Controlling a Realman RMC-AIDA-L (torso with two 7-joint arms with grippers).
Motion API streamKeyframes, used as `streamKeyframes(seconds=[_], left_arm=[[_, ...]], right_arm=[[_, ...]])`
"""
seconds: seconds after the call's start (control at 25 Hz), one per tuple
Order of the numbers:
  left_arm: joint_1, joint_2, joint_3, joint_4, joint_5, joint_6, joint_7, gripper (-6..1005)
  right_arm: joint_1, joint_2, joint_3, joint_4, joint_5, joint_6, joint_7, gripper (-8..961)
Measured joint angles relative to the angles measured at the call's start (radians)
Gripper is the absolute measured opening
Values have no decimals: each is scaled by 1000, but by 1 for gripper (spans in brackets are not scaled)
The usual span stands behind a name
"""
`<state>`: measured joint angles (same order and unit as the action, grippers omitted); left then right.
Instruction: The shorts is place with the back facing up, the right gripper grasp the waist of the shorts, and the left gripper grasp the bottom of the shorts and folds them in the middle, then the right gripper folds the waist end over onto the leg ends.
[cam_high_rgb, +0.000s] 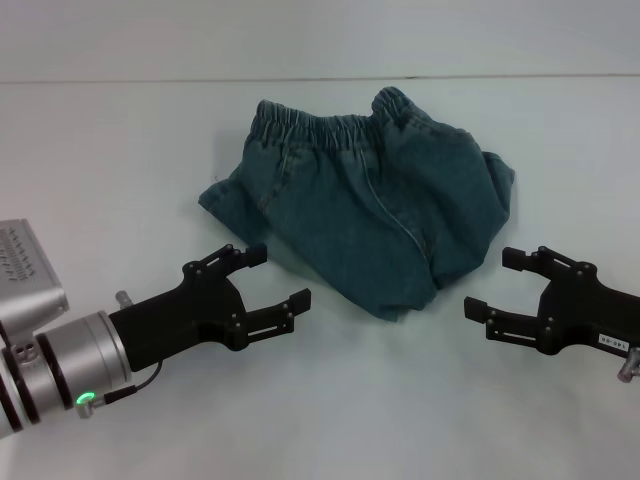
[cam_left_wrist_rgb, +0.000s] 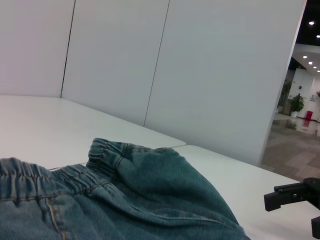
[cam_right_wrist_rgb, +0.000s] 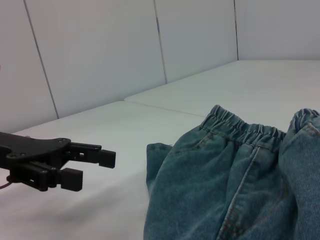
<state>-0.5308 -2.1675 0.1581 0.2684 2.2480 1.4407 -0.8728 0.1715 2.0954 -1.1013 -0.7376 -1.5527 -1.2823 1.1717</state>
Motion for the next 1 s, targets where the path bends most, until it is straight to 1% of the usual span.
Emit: streamKeyframes(seconds=[1.0], left_arm=[[11,-1,-9,-2,-7,-1,9,899]], right_arm=[[9,2,-2,6,3,4,-3,956]])
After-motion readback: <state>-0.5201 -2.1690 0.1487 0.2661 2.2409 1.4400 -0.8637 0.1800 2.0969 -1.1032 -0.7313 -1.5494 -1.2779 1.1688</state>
